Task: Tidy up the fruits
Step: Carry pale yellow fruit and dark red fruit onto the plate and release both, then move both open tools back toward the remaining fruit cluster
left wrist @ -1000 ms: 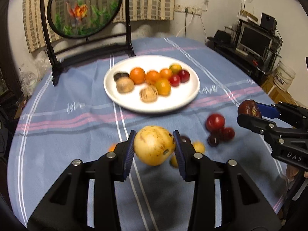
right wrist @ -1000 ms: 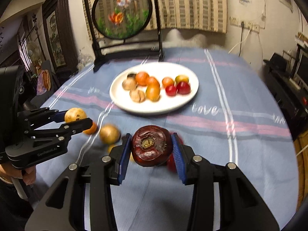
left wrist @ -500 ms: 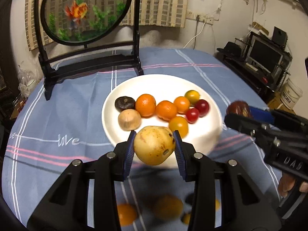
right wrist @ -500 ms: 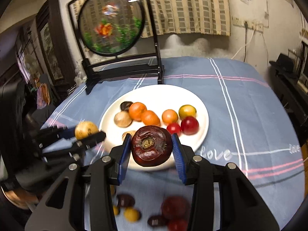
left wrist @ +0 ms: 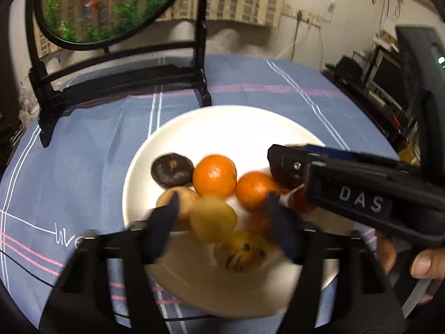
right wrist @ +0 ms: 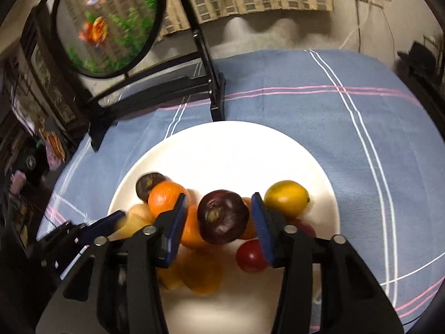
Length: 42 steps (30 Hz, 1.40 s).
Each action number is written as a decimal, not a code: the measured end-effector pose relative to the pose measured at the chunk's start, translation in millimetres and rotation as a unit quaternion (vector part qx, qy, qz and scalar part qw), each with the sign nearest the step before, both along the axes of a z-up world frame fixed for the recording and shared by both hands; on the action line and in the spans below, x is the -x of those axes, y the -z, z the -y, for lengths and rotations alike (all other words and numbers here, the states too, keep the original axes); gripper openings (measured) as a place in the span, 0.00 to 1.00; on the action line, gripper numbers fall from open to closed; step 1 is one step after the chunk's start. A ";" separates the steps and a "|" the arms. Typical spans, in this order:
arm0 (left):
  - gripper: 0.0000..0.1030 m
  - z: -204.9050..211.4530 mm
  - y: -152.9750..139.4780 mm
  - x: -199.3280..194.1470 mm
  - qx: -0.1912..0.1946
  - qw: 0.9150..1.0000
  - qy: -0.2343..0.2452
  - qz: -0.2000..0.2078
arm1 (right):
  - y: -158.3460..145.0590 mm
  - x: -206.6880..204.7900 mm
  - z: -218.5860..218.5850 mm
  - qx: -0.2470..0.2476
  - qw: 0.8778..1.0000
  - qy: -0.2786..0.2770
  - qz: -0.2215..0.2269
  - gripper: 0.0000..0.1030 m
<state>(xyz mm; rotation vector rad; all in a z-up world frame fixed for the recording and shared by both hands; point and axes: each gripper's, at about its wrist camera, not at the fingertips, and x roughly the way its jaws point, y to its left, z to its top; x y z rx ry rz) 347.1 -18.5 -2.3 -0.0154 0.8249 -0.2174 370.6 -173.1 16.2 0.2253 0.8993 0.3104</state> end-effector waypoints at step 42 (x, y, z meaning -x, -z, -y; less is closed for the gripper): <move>0.86 -58.9 13.3 189.5 -0.017 0.999 -0.034 0.025 | 18.1 241.1 62.2 -0.051 0.998 0.016 0.026 0.58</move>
